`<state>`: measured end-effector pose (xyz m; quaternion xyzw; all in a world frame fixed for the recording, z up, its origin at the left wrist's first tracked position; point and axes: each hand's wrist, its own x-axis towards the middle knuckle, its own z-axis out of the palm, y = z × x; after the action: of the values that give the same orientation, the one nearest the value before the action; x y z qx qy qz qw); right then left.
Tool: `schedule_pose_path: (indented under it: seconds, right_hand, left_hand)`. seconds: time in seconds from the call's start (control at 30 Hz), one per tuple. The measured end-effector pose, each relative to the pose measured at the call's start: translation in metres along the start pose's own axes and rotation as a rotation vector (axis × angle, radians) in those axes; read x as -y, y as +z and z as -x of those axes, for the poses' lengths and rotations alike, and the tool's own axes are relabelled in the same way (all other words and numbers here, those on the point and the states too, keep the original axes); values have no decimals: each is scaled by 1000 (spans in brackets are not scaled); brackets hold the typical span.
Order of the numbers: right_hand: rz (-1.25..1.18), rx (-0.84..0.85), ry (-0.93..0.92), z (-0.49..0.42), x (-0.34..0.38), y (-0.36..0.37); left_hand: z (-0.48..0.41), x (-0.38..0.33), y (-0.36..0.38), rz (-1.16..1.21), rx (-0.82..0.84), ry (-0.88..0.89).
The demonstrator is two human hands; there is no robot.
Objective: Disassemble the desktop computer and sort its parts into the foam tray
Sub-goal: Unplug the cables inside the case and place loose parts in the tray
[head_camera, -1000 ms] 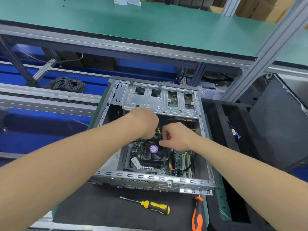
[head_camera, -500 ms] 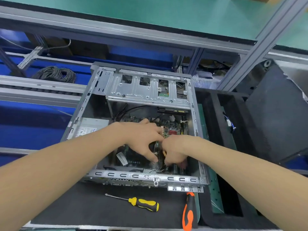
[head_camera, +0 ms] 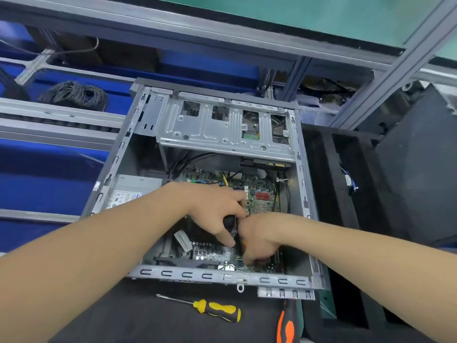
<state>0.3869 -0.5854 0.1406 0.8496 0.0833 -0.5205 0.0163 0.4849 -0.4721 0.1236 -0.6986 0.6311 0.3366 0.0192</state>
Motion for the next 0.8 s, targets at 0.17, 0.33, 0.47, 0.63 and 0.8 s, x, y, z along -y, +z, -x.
schedule_pose_path:
  seconds: [0.17, 0.33, 0.47, 0.63, 0.8]
  right_hand:
    - [-38, 5, 28, 4, 4, 3]
    - [-211, 73, 20, 1, 3, 5]
    - [-440, 51, 57, -2, 1, 9]
    - [-453, 24, 62, 1, 2, 11]
    - [-505, -21, 96, 3, 7, 10]
  left_hand:
    - [0, 0, -2, 48, 24, 1]
    - [-2, -1, -4, 48, 49, -23]
    - [-2, -2, -5, 67, 42, -23]
    - [-1, -1, -4, 92, 27, -15]
    - [0, -2, -5, 101, 23, -19]
